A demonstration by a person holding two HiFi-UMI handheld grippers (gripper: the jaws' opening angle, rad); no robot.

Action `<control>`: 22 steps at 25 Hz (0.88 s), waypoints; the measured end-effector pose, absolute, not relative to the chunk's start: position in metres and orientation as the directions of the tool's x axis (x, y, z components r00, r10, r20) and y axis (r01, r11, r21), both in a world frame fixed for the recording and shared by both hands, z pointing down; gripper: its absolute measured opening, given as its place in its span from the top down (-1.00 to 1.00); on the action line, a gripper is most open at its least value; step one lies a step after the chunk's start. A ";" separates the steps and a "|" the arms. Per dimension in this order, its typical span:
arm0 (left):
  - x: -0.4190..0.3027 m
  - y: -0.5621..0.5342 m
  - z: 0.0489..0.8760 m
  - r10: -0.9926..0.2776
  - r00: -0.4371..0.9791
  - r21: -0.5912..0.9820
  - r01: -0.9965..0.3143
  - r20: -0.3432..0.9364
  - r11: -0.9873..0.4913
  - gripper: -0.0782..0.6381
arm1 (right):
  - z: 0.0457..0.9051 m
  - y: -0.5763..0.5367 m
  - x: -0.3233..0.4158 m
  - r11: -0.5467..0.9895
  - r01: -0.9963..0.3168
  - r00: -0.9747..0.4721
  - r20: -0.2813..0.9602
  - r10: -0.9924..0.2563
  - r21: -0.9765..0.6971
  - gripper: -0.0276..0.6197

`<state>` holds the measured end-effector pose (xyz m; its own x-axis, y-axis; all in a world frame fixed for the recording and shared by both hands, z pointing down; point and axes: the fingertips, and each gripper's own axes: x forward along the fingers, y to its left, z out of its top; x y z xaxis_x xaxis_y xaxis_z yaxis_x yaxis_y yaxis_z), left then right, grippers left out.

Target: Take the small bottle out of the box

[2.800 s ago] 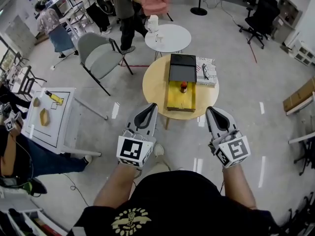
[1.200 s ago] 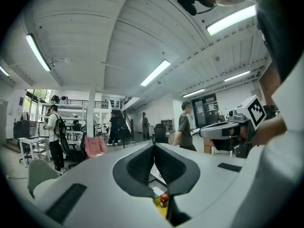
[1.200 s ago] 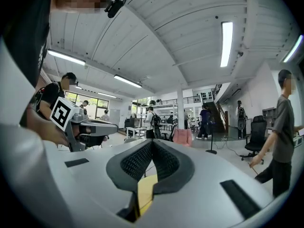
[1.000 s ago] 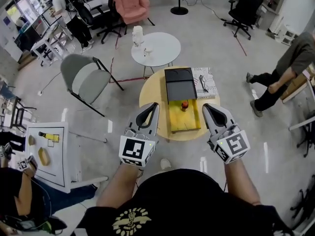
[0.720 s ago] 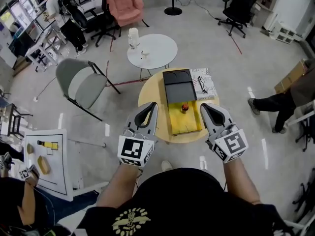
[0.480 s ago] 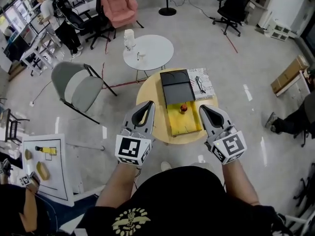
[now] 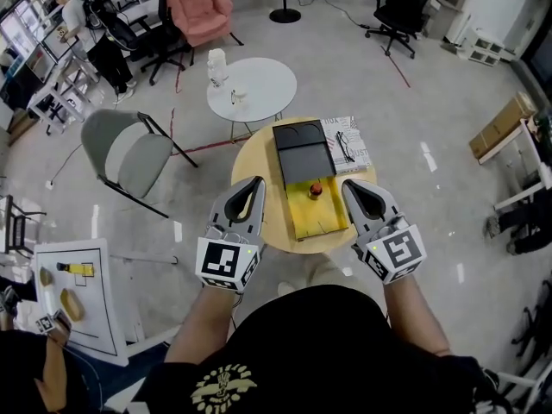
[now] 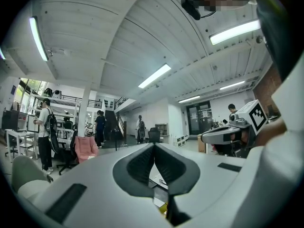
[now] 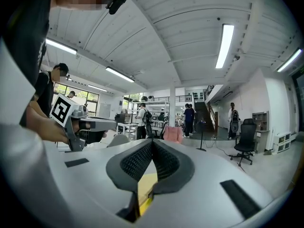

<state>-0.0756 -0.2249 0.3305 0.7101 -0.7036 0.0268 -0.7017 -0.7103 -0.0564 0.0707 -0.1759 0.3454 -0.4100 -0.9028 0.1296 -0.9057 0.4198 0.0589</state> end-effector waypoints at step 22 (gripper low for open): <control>-0.041 -0.322 0.332 -0.779 0.626 -0.045 -0.778 0.008 -0.626 0.74 | 0.361 -0.298 0.102 0.532 -0.846 -0.519 0.160 -0.840 0.046 0.87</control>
